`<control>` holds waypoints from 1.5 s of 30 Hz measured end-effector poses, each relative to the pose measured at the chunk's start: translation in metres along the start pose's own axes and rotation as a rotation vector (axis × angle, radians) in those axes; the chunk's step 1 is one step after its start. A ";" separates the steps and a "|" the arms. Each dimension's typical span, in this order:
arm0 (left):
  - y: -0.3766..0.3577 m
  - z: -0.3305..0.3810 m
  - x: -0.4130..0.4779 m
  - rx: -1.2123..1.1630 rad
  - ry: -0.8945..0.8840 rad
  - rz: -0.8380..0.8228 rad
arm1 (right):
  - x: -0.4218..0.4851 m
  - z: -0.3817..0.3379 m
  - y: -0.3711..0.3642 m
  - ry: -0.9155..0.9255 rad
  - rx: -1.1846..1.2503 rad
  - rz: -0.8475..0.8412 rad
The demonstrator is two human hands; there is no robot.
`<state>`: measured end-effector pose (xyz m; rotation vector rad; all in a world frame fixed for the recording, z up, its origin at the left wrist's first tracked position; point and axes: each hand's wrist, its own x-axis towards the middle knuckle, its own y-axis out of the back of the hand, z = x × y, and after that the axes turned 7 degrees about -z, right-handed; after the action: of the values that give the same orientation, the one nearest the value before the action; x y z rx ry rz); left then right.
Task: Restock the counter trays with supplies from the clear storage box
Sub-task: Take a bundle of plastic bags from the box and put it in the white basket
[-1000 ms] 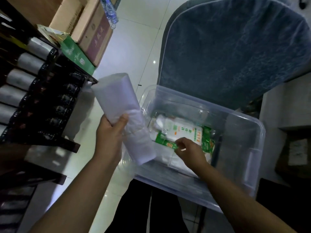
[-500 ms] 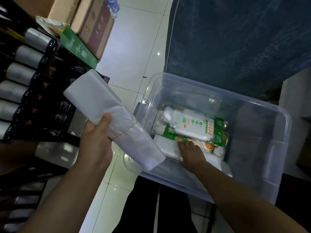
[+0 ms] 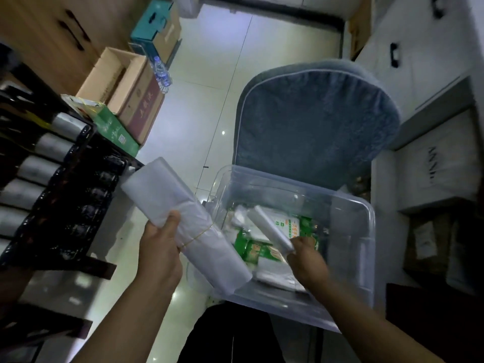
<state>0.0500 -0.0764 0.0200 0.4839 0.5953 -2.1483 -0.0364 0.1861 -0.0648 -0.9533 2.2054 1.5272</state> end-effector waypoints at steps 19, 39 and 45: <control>-0.154 0.045 -0.157 0.062 0.476 -0.723 | -0.212 -0.094 0.140 0.120 0.661 0.771; -0.238 -0.093 -0.460 0.687 0.250 -1.756 | -0.480 0.114 0.112 -0.215 1.237 1.323; -0.269 -0.164 -0.534 1.073 -0.062 -1.922 | -0.533 0.202 0.104 -0.377 1.444 1.531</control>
<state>0.1637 0.4939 0.2349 0.3240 -0.6497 -4.2570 0.2620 0.5797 0.2374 1.4927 2.6403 -0.1672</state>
